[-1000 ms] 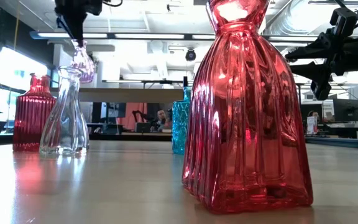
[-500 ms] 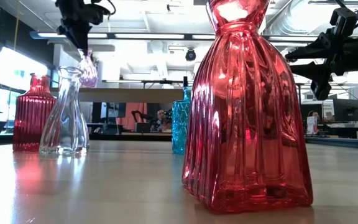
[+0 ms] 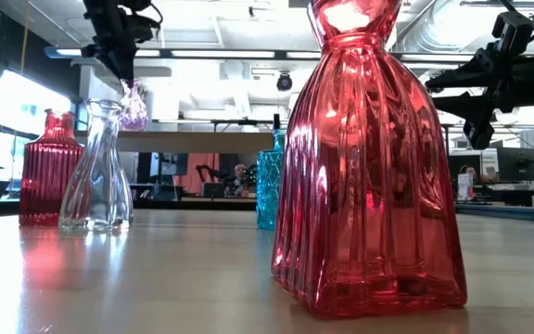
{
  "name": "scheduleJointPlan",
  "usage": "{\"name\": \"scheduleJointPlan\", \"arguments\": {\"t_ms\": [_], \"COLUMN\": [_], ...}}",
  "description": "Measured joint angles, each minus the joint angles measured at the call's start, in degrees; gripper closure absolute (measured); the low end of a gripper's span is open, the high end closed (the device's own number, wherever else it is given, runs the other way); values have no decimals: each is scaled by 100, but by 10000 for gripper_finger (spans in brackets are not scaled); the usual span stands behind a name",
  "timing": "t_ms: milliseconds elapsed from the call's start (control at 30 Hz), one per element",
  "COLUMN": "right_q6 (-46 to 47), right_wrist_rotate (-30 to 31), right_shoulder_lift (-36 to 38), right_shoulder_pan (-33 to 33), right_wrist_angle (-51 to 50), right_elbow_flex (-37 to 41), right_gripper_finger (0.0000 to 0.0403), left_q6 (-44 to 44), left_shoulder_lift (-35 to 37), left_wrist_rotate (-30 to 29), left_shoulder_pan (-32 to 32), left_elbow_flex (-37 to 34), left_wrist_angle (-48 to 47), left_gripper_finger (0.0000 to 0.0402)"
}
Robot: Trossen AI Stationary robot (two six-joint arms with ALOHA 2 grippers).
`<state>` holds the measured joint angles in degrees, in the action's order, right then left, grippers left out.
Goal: Sort vases onto shelf
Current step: Put the middle left purple vase on the shelf
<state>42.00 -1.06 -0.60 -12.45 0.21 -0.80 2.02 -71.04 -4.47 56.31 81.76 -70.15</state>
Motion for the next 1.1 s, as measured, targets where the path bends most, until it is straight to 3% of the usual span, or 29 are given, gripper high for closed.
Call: {"name": "scheduleJointPlan", "arguments": {"t_ms": [300, 767, 1100], "right_q6": [0, 0, 0], "right_wrist_rotate": [2, 2, 0], "right_shoulder_lift": [0, 0, 2], "right_shoulder_pan": [0, 0, -2], "right_wrist_angle": [0, 0, 0], "right_elbow_flex": [0, 0, 0], "right_gripper_finger": [286, 286, 286], "left_q6": [-215, -647, -1040], "left_shoulder_lift": [-271, -1365, -1566], "left_wrist_rotate": [193, 179, 701], "left_shoulder_pan": [298, 485, 890], "left_elbow_flex": [32, 1749, 2039], "left_wrist_angle": [238, -828, -1138], "left_gripper_finger": [378, 378, 378]}}
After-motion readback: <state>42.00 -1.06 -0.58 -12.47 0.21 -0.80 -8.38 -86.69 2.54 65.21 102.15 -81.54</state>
